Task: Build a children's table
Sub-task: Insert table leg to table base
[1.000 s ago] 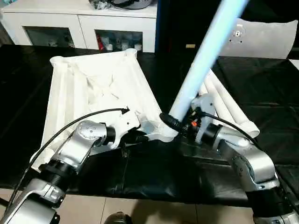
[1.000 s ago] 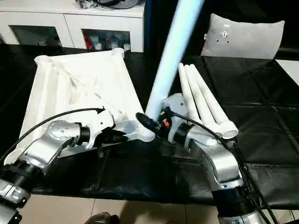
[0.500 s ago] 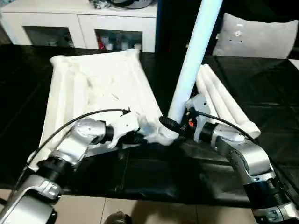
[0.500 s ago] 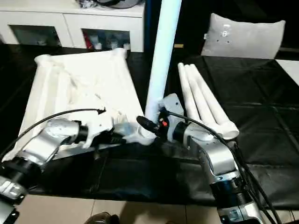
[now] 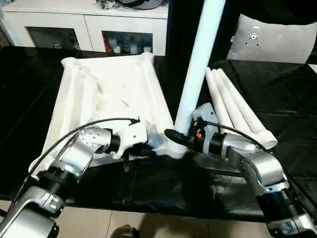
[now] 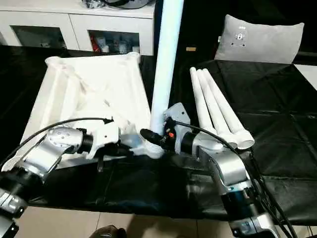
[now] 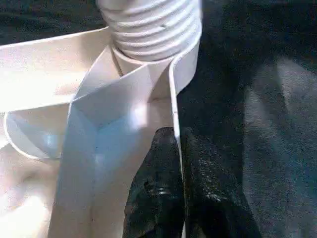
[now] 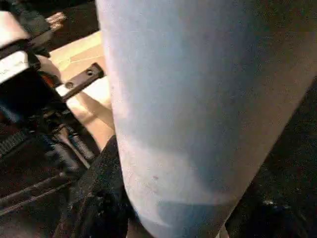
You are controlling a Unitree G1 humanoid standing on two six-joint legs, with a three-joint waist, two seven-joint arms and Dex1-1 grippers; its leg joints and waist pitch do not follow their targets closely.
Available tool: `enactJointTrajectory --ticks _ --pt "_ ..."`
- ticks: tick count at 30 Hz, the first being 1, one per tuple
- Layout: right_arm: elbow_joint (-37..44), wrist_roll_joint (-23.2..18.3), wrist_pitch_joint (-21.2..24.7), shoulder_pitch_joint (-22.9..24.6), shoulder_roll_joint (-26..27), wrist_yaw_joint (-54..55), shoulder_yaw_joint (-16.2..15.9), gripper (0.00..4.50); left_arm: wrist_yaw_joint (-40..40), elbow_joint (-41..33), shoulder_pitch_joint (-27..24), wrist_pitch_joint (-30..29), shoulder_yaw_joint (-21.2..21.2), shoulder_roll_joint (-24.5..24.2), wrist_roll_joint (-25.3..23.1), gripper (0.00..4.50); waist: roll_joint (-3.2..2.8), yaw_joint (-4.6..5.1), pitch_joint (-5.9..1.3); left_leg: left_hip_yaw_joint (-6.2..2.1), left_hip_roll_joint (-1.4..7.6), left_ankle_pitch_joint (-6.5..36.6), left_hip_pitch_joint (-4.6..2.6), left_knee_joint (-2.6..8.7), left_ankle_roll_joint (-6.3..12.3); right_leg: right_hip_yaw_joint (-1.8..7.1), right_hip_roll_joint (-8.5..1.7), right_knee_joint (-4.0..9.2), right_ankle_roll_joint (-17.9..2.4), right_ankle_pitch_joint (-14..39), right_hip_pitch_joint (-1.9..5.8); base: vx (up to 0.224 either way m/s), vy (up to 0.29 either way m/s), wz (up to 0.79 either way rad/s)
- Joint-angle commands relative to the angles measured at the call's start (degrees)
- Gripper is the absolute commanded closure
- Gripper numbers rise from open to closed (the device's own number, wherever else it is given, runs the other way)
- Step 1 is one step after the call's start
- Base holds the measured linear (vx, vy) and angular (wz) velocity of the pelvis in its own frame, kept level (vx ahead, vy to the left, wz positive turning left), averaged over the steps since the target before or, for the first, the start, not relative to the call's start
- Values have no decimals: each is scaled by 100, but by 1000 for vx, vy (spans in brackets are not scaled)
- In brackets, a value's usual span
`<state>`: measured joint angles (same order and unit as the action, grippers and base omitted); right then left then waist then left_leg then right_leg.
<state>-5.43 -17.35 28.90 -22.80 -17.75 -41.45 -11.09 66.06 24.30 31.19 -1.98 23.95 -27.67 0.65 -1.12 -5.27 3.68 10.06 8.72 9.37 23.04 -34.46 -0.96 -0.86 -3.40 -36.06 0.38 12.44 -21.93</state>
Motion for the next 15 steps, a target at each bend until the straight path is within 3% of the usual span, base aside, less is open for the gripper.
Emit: enactJointTrajectory --ticks 1,5,10,15 --pt "-161 71 116 28 -9 -52 -117 257 334 -275 -32 118 264 79 -3 450 16 44 -353 -142 427 1589 -227 484 -197 215 -498 441 -1290 987 92 0 0 0" --pt "-205 85 205 32 -80 -143 -168 257 378 -308 -30 136 265 57 -39 450 13 57 -349 -158 433 1728 -235 497 -264 222 -506 451 -1230 1189 86 0 0 0" --pt "-204 72 249 59 -116 -236 -180 257 214 -199 18 178 196 90 -144 450 8 50 -354 -148 432 1602 -229 492 -220 223 -495 444 -1259 927 89 0 0 0" --pt "-480 -158 191 125 133 -108 185 257 226 -210 2 138 118 109 -58 450 -7 51 -348 -162 434 1803 -235 505 -287 225 -508 458 -1264 1148 76 0 0 0"
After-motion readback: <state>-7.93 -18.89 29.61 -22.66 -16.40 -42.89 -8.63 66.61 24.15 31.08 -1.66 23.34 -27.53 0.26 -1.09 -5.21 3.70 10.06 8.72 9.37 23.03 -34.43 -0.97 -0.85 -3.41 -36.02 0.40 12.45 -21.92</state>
